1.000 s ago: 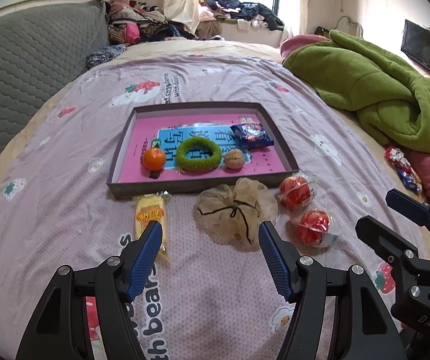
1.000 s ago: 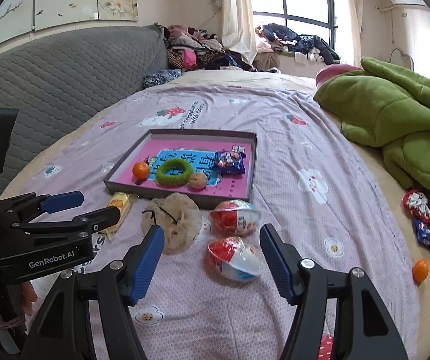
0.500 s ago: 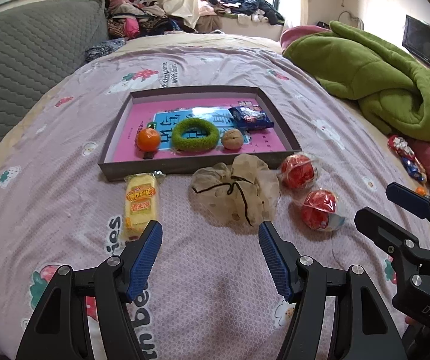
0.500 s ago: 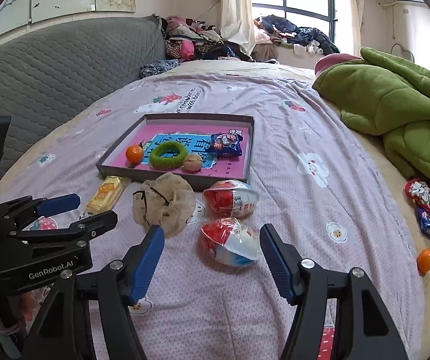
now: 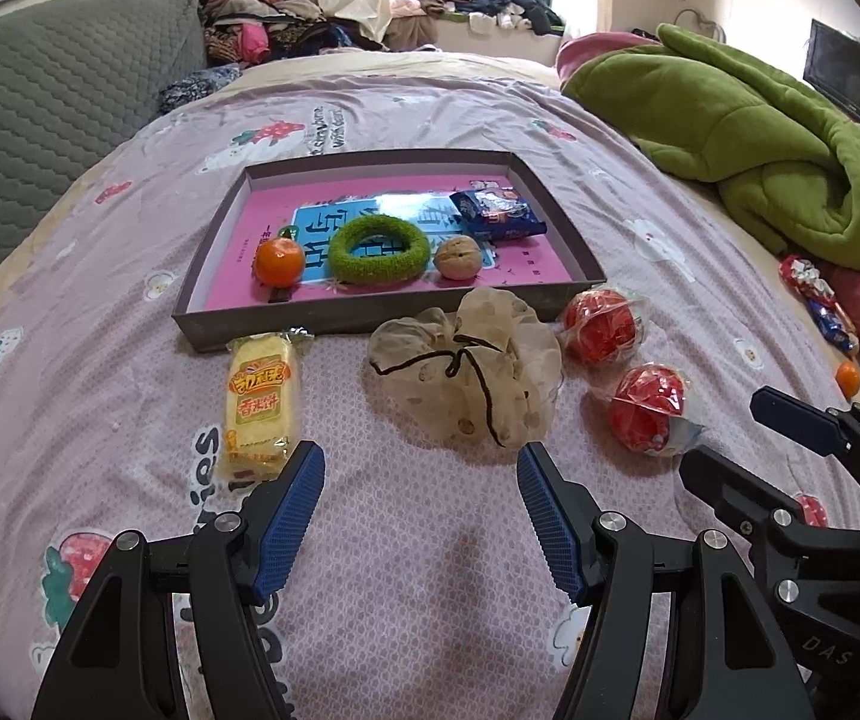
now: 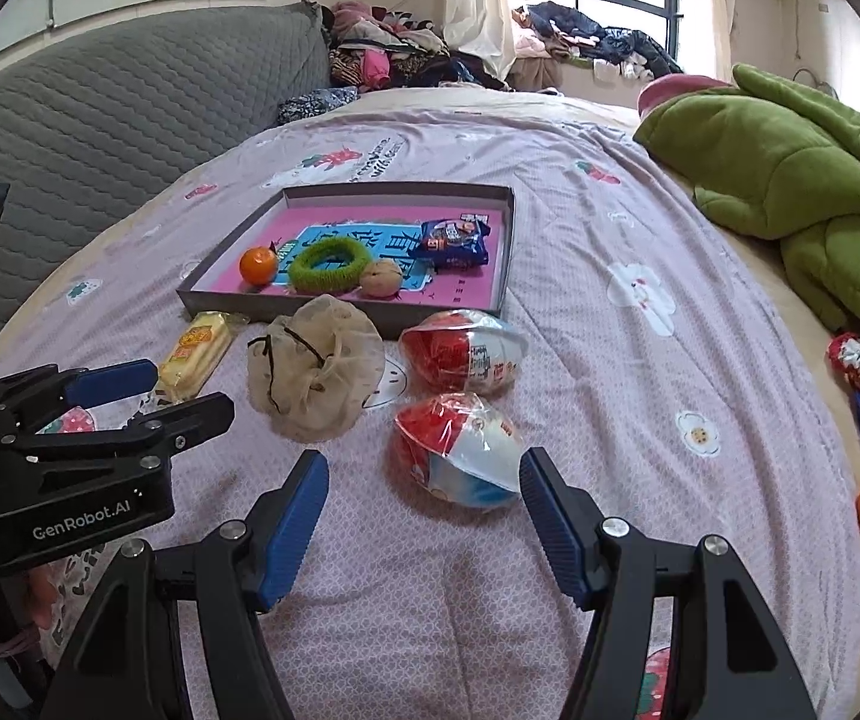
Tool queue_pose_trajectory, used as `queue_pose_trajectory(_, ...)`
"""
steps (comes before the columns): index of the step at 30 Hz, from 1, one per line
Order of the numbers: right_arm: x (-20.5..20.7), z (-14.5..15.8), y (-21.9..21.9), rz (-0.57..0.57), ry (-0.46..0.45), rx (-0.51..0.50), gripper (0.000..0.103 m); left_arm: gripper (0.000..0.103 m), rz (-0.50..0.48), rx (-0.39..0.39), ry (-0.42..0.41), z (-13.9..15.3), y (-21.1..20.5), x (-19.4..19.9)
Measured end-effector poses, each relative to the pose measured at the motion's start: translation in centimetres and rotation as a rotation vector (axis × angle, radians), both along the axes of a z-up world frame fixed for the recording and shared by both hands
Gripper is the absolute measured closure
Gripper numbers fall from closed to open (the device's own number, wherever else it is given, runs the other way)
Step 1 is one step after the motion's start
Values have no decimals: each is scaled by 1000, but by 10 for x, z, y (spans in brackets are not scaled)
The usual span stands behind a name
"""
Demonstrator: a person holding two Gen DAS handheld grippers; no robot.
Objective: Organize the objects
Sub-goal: 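Withdraw both tools from the tray toward the mesh pouch and plastic eggs, then close left tool on the beige mesh pouch while right tool grasps a plastic egg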
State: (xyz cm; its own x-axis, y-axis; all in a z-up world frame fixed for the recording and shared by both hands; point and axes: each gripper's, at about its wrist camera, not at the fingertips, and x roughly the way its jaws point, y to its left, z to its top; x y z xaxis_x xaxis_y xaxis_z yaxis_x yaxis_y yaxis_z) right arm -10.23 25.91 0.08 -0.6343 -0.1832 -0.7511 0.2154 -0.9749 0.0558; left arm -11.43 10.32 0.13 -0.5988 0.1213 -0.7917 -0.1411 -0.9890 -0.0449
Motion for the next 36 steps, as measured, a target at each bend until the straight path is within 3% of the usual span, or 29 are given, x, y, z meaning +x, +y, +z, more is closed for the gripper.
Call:
queue_pose_trajectory(19,-17,-27,5,-15,-41,44,37,35,-13,16,-29,-15,10,-38)
queue_pose_trajectory(36,-43,-42,7,-10,-44,31,37,35,3,26,-117,-52,24,-98)
